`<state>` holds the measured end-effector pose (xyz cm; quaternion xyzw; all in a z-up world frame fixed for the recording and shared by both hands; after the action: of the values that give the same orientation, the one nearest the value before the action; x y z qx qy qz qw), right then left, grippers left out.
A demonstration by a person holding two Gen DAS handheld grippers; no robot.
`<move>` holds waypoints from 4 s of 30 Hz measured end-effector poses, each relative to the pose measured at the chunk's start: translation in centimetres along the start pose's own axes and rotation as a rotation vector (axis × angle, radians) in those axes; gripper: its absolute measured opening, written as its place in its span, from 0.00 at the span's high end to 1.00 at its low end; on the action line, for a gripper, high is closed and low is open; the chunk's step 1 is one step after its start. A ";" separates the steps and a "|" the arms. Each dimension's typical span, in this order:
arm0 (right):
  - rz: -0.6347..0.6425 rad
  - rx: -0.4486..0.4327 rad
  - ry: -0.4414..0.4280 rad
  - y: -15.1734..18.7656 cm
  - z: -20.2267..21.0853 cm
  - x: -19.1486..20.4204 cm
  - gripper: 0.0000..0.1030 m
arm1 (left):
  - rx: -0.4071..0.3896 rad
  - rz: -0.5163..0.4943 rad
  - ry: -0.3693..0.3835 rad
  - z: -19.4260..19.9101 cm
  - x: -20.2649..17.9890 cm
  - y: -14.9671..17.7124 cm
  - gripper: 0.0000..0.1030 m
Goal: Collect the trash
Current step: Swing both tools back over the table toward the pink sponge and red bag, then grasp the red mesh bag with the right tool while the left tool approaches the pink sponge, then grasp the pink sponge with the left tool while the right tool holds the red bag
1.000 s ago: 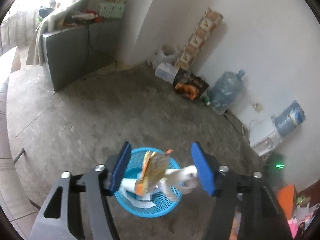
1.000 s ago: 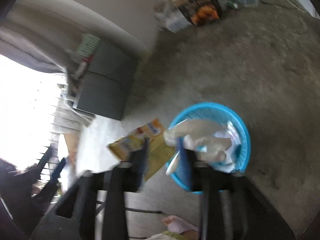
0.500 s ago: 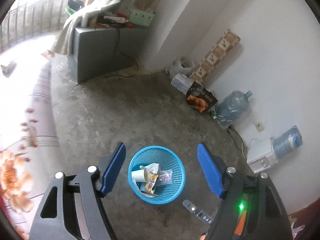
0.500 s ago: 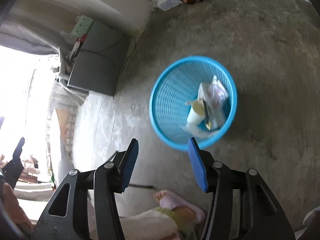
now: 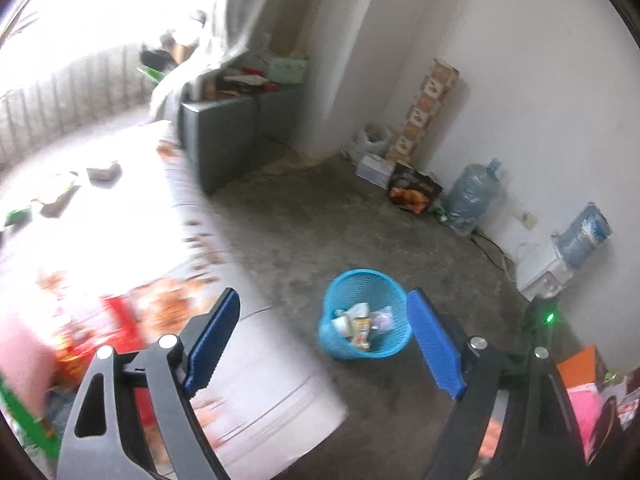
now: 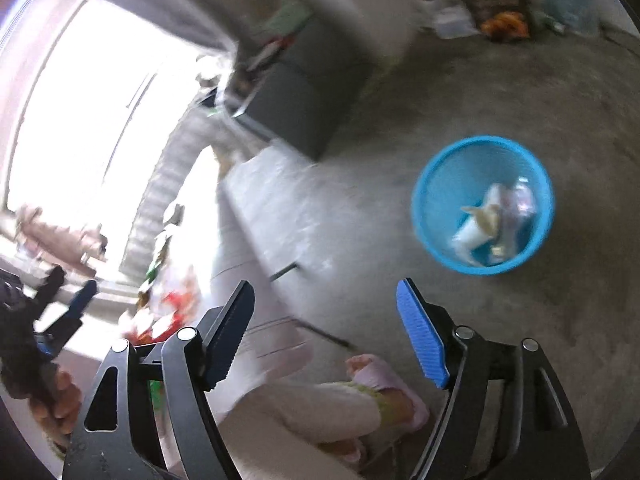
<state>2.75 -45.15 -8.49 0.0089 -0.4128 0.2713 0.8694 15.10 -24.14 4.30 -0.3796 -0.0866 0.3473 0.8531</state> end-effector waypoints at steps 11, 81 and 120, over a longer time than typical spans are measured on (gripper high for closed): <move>0.180 0.168 -0.123 5.8 -3.2 9.2 0.31 | -0.110 0.159 -0.203 11.1 8.5 10.7 0.18; 0.340 0.350 -0.083 13.0 -14.2 16.2 0.83 | -0.183 0.601 -0.126 10.9 21.3 14.4 0.25; 0.283 0.363 -0.113 12.7 -14.7 15.3 0.77 | -0.020 0.445 -0.629 4.4 21.0 10.4 0.07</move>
<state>14.98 -23.66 -9.79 0.1224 -0.4024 0.4592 0.7825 23.37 -2.84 -2.43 -0.2722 -0.2630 0.6226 0.6849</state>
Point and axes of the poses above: each gripper's, at about its wrist camera, not at the fingertips, and z roughly against the way its jaws point, x to its left, y to its underside, the point moved 4 cm from there along -z, roughly the way its jaws point, and after that the axes turned 13 degrees about -z, right-handed, at the moved point
